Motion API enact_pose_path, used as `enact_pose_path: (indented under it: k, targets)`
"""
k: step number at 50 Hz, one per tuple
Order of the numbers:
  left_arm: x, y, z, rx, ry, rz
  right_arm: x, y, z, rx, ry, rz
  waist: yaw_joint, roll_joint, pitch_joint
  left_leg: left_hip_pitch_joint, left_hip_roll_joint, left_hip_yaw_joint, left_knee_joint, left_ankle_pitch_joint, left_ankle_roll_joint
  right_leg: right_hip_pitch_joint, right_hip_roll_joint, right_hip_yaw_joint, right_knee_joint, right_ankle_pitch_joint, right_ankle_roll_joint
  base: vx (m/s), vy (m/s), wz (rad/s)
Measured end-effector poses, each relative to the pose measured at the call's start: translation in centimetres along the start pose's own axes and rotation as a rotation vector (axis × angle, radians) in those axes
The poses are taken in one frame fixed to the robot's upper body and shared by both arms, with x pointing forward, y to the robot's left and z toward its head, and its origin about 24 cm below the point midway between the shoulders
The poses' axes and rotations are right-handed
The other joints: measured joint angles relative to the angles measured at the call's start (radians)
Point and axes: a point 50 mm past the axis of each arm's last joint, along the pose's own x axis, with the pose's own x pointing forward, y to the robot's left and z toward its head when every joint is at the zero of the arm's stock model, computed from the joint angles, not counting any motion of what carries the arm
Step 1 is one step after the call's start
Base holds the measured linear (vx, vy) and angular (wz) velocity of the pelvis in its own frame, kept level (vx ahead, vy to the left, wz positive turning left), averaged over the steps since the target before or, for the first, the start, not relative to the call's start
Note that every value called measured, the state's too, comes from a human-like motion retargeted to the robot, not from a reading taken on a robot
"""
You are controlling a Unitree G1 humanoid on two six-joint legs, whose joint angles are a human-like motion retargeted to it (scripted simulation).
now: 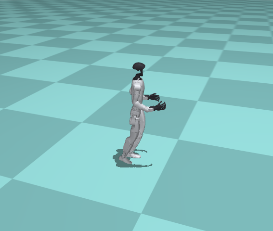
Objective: Walk run
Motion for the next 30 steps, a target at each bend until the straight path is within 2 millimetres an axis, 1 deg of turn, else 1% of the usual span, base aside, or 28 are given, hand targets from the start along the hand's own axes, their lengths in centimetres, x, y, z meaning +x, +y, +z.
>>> enact_pose_path:
  k: [2,3,5,6,7,8,10,12,13,15,17,18,20,21,22,23,25,26,27,28,30]
  targets:
    - [1.1,-0.3,0.3,0.018,-0.03,-0.04,-1.3,-0.7,-0.7,-0.013,0.046,-0.019,0.014,0.004,0.009,0.025,-0.004,-0.003,0.03,-0.072,0.065,-0.005,-0.026,-0.007,0.142,-0.059,0.016,0.69,0.01,0.11]
    - [1.9,-0.5,0.5,0.019,-0.05,-0.05,-1.8,-0.9,-1.1,-0.022,0.066,-0.03,0.015,0.012,0.015,0.037,0.01,-0.012,0.045,-0.11,0.073,-0.043,-0.042,0.008,0.275,-0.069,0.021,0.78,-0.04,-0.06]
    - [3.8,-1.0,1.3,-0.002,-0.11,-0.049,-3.1,-1.2,-2.0,-0.038,0.114,-0.045,0.013,0.015,0.019,0.043,0.018,0.0,0.085,-0.168,0.096,-0.173,-0.091,0.083,0.611,-0.009,0.006,0.72,-0.1,-0.11]
    - [4.9,-1.1,2.0,-0.013,-0.154,-0.054,-3.9,-1.4,-2.4,-0.046,0.14,-0.055,-0.015,0.023,0.016,0.038,0.02,-0.013,0.101,-0.182,0.106,-0.247,-0.091,0.109,0.761,0.018,-0.016,0.55,-0.16,0.31]
    - [6.0,-1.3,2.9,-0.02,-0.2,-0.06,-4.7,-1.5,-2.9,-0.053,0.166,-0.064,-0.042,0.032,0.012,0.031,0.022,-0.025,0.11,-0.194,0.115,-0.319,-0.091,0.129,0.896,0.024,-0.034,0.54,-0.22,0.57]
    - [7.1,-1.3,3.9,-0.021,-0.25,-0.069,-5.5,-1.7,-3.2,-0.058,0.194,-0.07,-0.066,0.041,0.003,0.023,0.024,-0.034,0.108,-0.201,0.125,-0.388,-0.09,0.136,1.0,-0.015,-0.045,0.46,-0.22,0.54]
    - [8.6,-1.8,5.8,-0.019,-0.334,-0.094,-7.2,-2.5,-3.7,-0.072,0.248,-0.077,-0.129,0.072,-0.032,0.028,0.024,-0.071,0.049,-0.187,0.149,-0.509,-0.095,0.109,1.095,-0.041,-0.042,0.41,-0.19,0.67]
    - [9.0,-2.1,6.4,-0.018,-0.353,-0.111,-9.5,-3.6,-4.0,-0.099,0.315,-0.1,-0.195,0.104,-0.058,0.084,0.038,-0.104,-0.031,-0.108,0.143,-0.582,-0.066,0.112,1.045,-0.044,-0.027,1.17,-0.28,0.65]
    - [8.8,-2.0,6.4,-0.021,-0.347,-0.112,-10.6,-4.2,-4.0,-0.112,0.347,-0.117,-0.218,0.119,-0.062,0.126,0.047,-0.11,-0.067,-0.036,0.139,-0.598,-0.054,0.112,0.984,-0.041,-0.022,1.23,-0.26,0.41]
    - [8.2,-1.9,6.1,-0.043,-0.324,-0.101,-12.2,-5.2,-4.0,-0.126,0.396,-0.129,-0.258,0.137,-0.059,0.204,0.075,-0.097,-0.117,0.167,0.12,-0.599,-0.058,0.09,0.806,-0.031,-0.025,1.02,-0.2,0.22]
    - [7.3,-1.6,5.3,-0.077,-0.283,-0.059,-12.3,-5.6,-4.0,-0.13,0.409,-0.113,-0.285,0.112,-0.036,0.262,0.065,-0.048,-0.11,0.384,0.13,-0.549,-0.032,0.147,0.561,-0.007,0.024,0.88,-0.19,-0.16]
    - [6.8,-1.2,4.9,-0.092,-0.264,-0.03,-11.8,-5.6,-3.9,-0.136,0.395,-0.097,-0.282,0.077,-0.02,0.289,0.041,0.004,-0.085,0.458,0.153,-0.509,-0.014,0.224,0.445,0.008,0.048,0.99,-0.21,-0.69]
    - [6.1,-1.1,4.0,-0.093,-0.232,-0.009,-9.5,-4.9,-3.8,-0.132,0.325,-0.065,-0.261,0.007,0.029,0.309,0.015,0.117,0.053,0.528,0.205,-0.432,-0.052,0.289,0.306,0.059,0.048,0.93,-0.18,-0.94]
    - [6.1,-0.9,3.7,-0.067,-0.226,-0.014,-7.6,-3.9,-3.7,-0.118,0.272,-0.034,-0.249,-0.009,0.058,0.285,0.036,0.175,0.175,0.518,0.221,-0.412,-0.054,0.314,0.342,0.038,-0.018,1.0,-0.18,-0.75]
    - [6.0,-0.8,3.4,-0.038,-0.217,-0.024,-5.6,-3.0,-3.4,-0.105,0.219,-0.003,-0.239,-0.019,0.084,0.254,0.057,0.22,0.301,0.493,0.234,-0.393,-0.057,0.325,0.375,0.007,-0.067,1.08,-0.17,-0.36]
    - [6.0,-0.7,3.0,-0.004,-0.204,-0.04,-3.6,-2.1,-3.0,-0.094,0.164,0.028,-0.232,-0.019,0.101,0.208,0.08,0.236,0.436,0.435,0.239,-0.377,-0.064,0.309,0.405,-0.044,-0.082,1.17,-0.1,-0.08]
    - [4.5,-1.3,0.9,0.035,-0.101,-0.098,-1.2,-1.0,-2.6,-0.074,0.108,0.051,-0.177,0.004,0.075,0.069,0.124,0.213,0.687,0.325,0.241,-0.316,0.008,0.332,0.421,-0.12,-0.106,1.44,-0.02,0.07]
    - [3.4,-2.0,0.2,0.017,-0.065,-0.121,-0.4,-0.7,-2.0,-0.058,0.068,0.04,-0.129,0.01,0.052,-0.035,0.14,0.208,0.787,0.274,0.241,-0.296,-0.01,0.322,0.41,-0.126,-0.083,1.54,0.05,0.11]
    - [2.3,-2.4,-0.3,0.001,-0.036,-0.135,0.5,-0.4,-1.5,-0.041,0.027,0.036,-0.088,0.014,0.027,-0.13,0.15,0.2,0.853,0.227,0.233,-0.272,-0.016,0.309,0.386,-0.124,-0.067,1.8,0.02,0.29]
    - [1.4,-2.5,-0.4,-0.008,-0.022,-0.13,1.3,0.3,-0.9,-0.024,-0.017,0.045,-0.061,0.013,-0.003,-0.209,0.149,0.188,0.85,0.189,0.212,-0.24,-0.001,0.29,0.332,-0.104,-0.066,1.87,-0.06,0.28]
    - [0.2,-1.2,0.1,0.019,-0.038,-0.108,3.1,0.9,1.0,-0.031,-0.114,0.08,0.008,0.019,-0.003,-0.327,0.148,0.196,0.75,0.131,0.162,-0.142,0.046,0.25,0.189,0.02,-0.069,1.42,-0.08,-0.07]
